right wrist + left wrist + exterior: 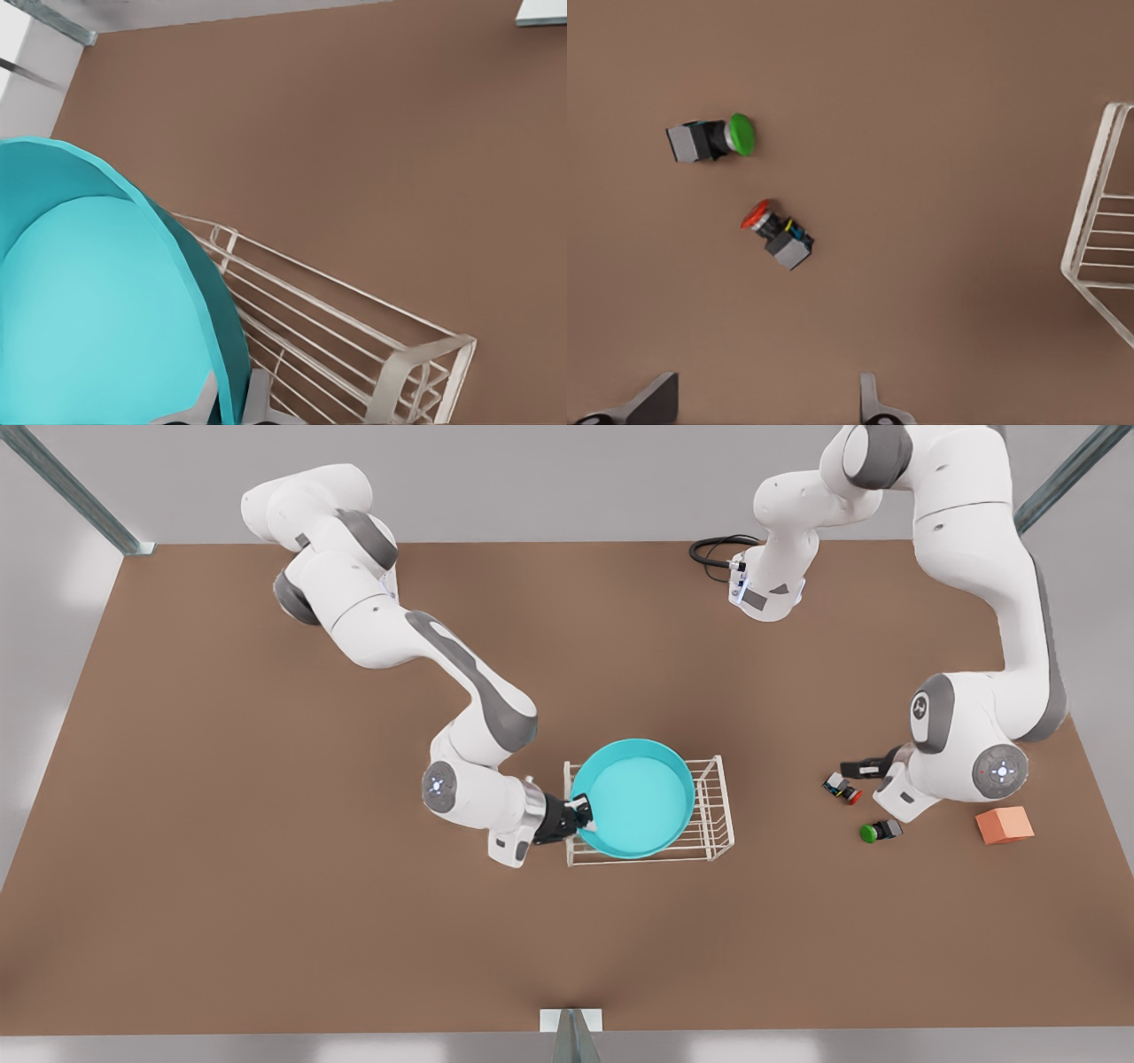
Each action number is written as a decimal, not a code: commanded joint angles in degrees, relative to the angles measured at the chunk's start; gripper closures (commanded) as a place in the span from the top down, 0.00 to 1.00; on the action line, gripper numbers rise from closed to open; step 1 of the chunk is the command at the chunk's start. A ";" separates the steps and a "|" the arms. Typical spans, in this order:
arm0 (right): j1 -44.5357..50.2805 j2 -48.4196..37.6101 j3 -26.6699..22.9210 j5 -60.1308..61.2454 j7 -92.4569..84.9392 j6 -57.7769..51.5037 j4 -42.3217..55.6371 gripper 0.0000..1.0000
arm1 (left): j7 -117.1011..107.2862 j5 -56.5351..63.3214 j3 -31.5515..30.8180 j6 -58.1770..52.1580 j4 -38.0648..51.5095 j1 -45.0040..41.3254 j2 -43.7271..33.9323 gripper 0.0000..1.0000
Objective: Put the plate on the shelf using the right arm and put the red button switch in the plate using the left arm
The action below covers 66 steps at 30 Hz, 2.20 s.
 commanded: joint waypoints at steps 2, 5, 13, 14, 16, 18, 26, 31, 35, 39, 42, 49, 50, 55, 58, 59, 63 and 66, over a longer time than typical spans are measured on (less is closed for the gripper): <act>2.47 1.04 0.02 -0.45 33.61 9.35 0.24 0.21 | -24.56 -0.69 1.15 26.24 -7.94 -0.42 0.62 1.00; 4.14 1.48 0.11 -0.45 33.34 10.93 0.24 0.21 | -24.38 -4.03 2.82 32.93 -12.51 -0.42 1.42 1.00; 5.99 1.22 -0.07 -3.70 33.43 10.14 -2.93 0.21 | -24.21 -11.59 7.74 34.78 -17.35 0.02 1.86 1.00; 5.90 0.87 -0.07 -3.88 33.61 9.96 -3.01 0.21 | -24.21 -11.86 7.74 37.23 -19.54 0.02 2.21 1.00; 5.20 0.17 -0.07 -3.71 33.78 8.56 -3.36 0.21 | -24.21 -11.86 7.74 40.67 -21.75 -0.24 2.21 1.00; 3.61 -0.27 -0.07 -6.08 33.61 7.06 -5.12 0.21 | -24.29 -12.12 7.74 40.93 -22.97 -0.24 2.47 1.00; 2.73 -1.33 0.11 -9.07 33.34 2.76 -7.50 0.21 | -25.52 -12.82 7.74 45.06 -26.14 -1.48 5.46 1.00; 2.91 -1.85 0.46 -9.77 33.61 2.76 -7.32 1.00 | -28.33 -13.26 7.74 48.05 -25.79 -1.48 7.48 1.00; 1.51 -7.30 0.02 -11.79 33.69 -1.28 -7.41 1.00 | -39.85 -13.18 7.74 48.75 -25.52 -1.56 7.48 1.00; -13.41 -15.04 -0.07 -20.49 27.48 -26.57 -7.41 1.00 | -40.03 -13.09 7.74 49.28 -25.44 -1.30 7.48 0.91; -26.18 -13.90 -0.07 -31.39 5.66 -43.12 -8.73 1.00 | -39.50 -12.56 7.74 48.85 -25.44 -1.30 6.51 0.71; -28.20 -32.62 -8.86 -32.09 -4.19 -46.37 -16.90 1.00 | -38.97 -12.03 7.74 48.84 -25.44 -1.04 6.07 0.71; -28.20 -32.88 -8.86 -31.13 -3.84 -46.03 -17.95 1.00 | -38.97 -12.03 7.74 48.93 -25.26 -1.04 6.34 0.71; -28.20 -45.01 -13.78 -25.77 -3.13 -42.33 -30.61 1.00 | -38.97 -12.03 7.74 48.93 -25.17 -1.12 6.43 0.71; -28.20 -43.96 -13.69 -25.68 -3.84 -42.42 -30.44 1.00 | -38.71 -12.03 7.83 49.02 -25.17 -1.21 6.86 0.71; -28.03 -43.87 -13.78 -25.68 -3.84 -42.42 -30.44 1.00 | -38.62 -12.03 7.92 49.11 -25.17 -1.21 6.87 0.70; -27.76 -43.60 -13.69 -25.59 -3.92 -42.42 -30.35 1.00 | -38.62 -12.03 8.53 49.11 -25.17 -1.56 7.22 0.56; -27.76 -43.52 -13.78 -25.59 -3.92 -42.42 -30.35 1.00 | -38.62 -12.03 8.62 49.11 -25.17 -1.83 7.13 0.42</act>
